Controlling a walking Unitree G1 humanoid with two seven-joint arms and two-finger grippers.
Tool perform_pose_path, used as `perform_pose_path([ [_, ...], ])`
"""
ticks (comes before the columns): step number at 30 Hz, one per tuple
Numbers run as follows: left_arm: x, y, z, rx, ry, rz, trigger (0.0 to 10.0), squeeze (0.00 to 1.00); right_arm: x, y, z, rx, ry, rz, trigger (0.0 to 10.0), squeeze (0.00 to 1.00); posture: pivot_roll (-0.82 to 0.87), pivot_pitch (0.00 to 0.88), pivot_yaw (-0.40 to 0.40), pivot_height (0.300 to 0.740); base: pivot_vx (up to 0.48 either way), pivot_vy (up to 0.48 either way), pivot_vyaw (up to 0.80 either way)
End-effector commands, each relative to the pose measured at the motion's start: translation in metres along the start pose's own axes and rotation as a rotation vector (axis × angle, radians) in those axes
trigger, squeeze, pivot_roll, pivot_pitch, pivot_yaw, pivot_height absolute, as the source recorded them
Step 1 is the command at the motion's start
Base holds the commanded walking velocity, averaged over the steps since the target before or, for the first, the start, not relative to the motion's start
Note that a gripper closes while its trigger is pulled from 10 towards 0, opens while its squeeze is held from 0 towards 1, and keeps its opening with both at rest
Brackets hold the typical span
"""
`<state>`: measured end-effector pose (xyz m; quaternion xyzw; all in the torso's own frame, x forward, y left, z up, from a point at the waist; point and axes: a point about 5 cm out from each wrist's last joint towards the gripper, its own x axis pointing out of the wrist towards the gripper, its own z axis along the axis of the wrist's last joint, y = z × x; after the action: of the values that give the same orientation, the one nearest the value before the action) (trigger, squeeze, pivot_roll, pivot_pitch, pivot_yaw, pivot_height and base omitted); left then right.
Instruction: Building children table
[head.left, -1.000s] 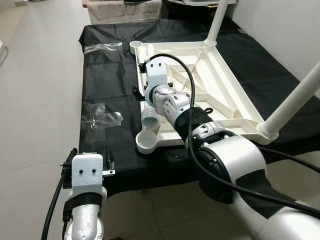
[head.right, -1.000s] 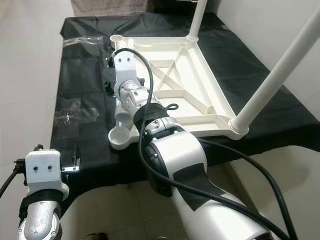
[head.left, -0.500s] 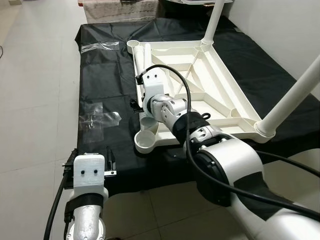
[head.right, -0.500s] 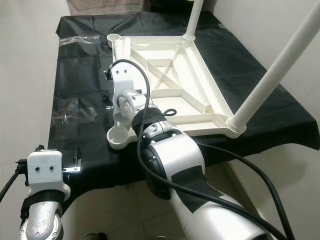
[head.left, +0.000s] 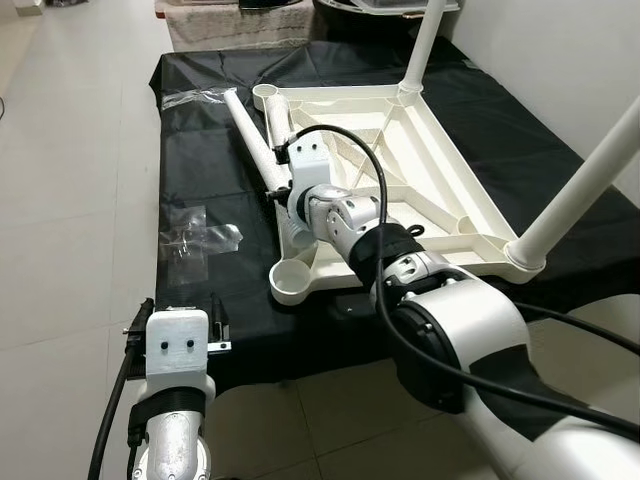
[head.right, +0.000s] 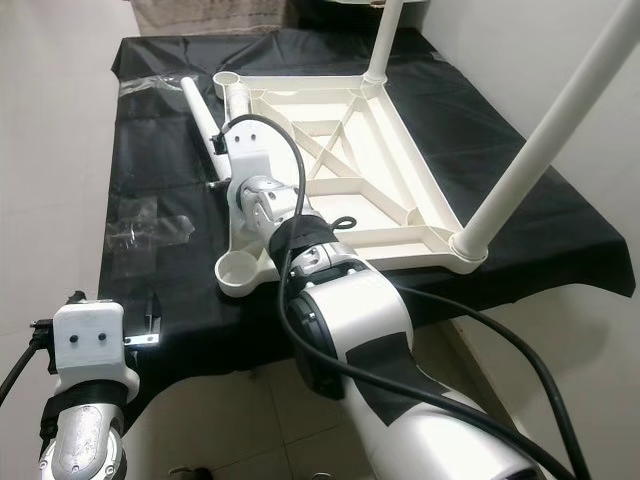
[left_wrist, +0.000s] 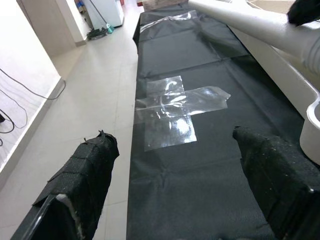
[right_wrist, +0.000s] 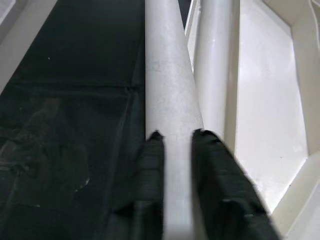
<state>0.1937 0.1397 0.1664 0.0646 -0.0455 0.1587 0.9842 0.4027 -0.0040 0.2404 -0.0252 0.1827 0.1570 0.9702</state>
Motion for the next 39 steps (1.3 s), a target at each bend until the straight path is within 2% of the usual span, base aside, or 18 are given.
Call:
perform_pose_path([
  [1, -0.003, -0.002, -0.003, -0.028, 0.032, 0.024, 10.0, 0.0, 0.004, -0.005, -0.025, -0.001, 0.097, -0.022, 2.3, 0.0, 0.03, 0.175, -0.123, 0.74, 0.0, 0.0, 0.0],
  [2, -0.003, -0.002, -0.002, -0.026, 0.027, 0.024, 10.0, 0.0, 0.004, -0.008, -0.021, -0.019, 0.071, -0.046, 9.6, 0.0, 0.03, 0.178, -0.119, 0.74, 0.0, 0.0, 0.0],
  [5, -0.003, -0.001, -0.002, -0.027, 0.029, 0.025, 10.0, 0.0, 0.003, -0.013, -0.011, -0.032, 0.017, -0.073, 10.0, 0.0, 0.03, 0.18, -0.118, 0.74, 0.0, 0.0, 0.0],
  [6, -0.004, -0.001, -0.003, -0.026, 0.034, 0.024, 10.0, 0.0, 0.002, -0.014, -0.006, 0.008, -0.012, -0.07, 10.0, 0.0, 0.03, 0.18, -0.118, 0.74, 0.0, 0.0, 0.0],
  [9, -0.004, -0.001, -0.004, -0.026, 0.037, 0.024, 10.0, 0.0, 0.001, -0.015, -0.001, 0.037, -0.032, -0.069, 10.0, 0.0, 0.03, 0.18, -0.118, 0.74, 0.0, 0.0, 0.0],
  [10, -0.004, -0.001, -0.005, -0.024, 0.039, 0.024, 10.0, 0.0, 0.0, -0.016, 0.005, 0.045, -0.06, -0.062, 10.0, 1.0, 0.03, 0.183, -0.117, 0.74, 0.0, 0.0, 0.0],
  [13, -0.005, 0.0, -0.006, -0.021, 0.043, 0.024, 10.0, 0.0, -0.004, -0.019, 0.021, 0.081, -0.12, -0.06, 10.0, 1.0, 0.03, 0.183, -0.117, 0.74, 0.0, 0.0, 0.0],
  [18, -0.004, 0.0, -0.007, -0.017, 0.047, 0.025, 10.0, 0.0, -0.008, -0.023, 0.036, 0.102, -0.153, -0.039, 10.0, 1.0, 0.03, 0.185, -0.113, 0.74, 0.0, 0.0, 0.0],
  [19, -0.004, 0.001, -0.007, -0.017, 0.048, 0.025, 10.0, 0.0, -0.01, -0.026, 0.041, 0.093, -0.163, -0.041, 10.0, 0.0, 0.03, 0.185, -0.111, 0.74, 0.0, 0.0, 0.0],
  [25, -0.004, 0.001, -0.008, -0.016, 0.049, 0.025, 10.0, 0.0, -0.013, -0.033, 0.047, 0.065, -0.159, -0.056, 10.0, 0.0, 0.03, 0.185, -0.111, 0.74, 0.0, 0.0, 0.0],
  [26, -0.004, 0.001, -0.008, -0.015, 0.051, 0.025, 10.0, 0.0, -0.015, -0.04, 0.046, 0.063, -0.114, -0.06, 10.0, 0.0, 0.03, 0.187, -0.112, 0.74, 0.0, 0.0, 0.0],
  [27, -0.005, 0.001, -0.009, -0.016, 0.054, 0.028, 10.0, 0.0, -0.016, -0.042, 0.045, 0.123, -0.067, -0.021, 10.0, 0.0, 0.03, 0.187, -0.112, 0.74, 0.0, 0.0, 0.0],
  [28, -0.005, 0.001, -0.009, -0.016, 0.054, 0.028, 10.0, 0.0, -0.016, -0.042, 0.045, 0.123, -0.067, -0.021, 10.0, 0.0, 0.03, 0.187, -0.112, 0.74, 0.0, 0.0, 0.0],
  [30, -0.005, 0.002, -0.009, -0.015, 0.058, 0.032, 10.0, 0.0, -0.021, -0.045, 0.047, 0.226, -0.008, 0.036, 10.0, 0.0, 0.03, 0.187, -0.112, 0.74, 0.0, 0.0, 0.0],
  [34, -0.004, 0.001, -0.009, -0.012, 0.057, 0.03, 10.0, 0.0, -0.027, -0.051, 0.056, 0.214, 0.004, 0.059, 10.0, 0.0, 0.02, 0.19, -0.11, 0.74, 0.0, 0.0, 0.0],
  [37, -0.003, 0.002, -0.009, -0.011, 0.056, 0.032, 10.0, 0.0, -0.033, -0.055, 0.067, 0.122, -0.004, 0.102, 10.0, 0.0, 0.02, 0.19, -0.107, 0.74, 0.0, 0.0, 0.0],
  [38, -0.003, 0.001, -0.009, -0.01, 0.057, 0.03, 10.0, 0.0, -0.033, -0.053, 0.064, 0.067, 0.028, 0.113, 10.0, 0.0, 0.02, 0.189, -0.105, 0.74, 0.0, 0.0, 0.0],
  [39, -0.003, 0.001, -0.009, -0.01, 0.057, 0.03, 10.0, 0.0, -0.033, -0.053, 0.064, 0.067, 0.028, 0.113, 10.0, 0.0, 0.02, 0.189, -0.105, 0.74, 0.0, 0.0, 0.0],
])
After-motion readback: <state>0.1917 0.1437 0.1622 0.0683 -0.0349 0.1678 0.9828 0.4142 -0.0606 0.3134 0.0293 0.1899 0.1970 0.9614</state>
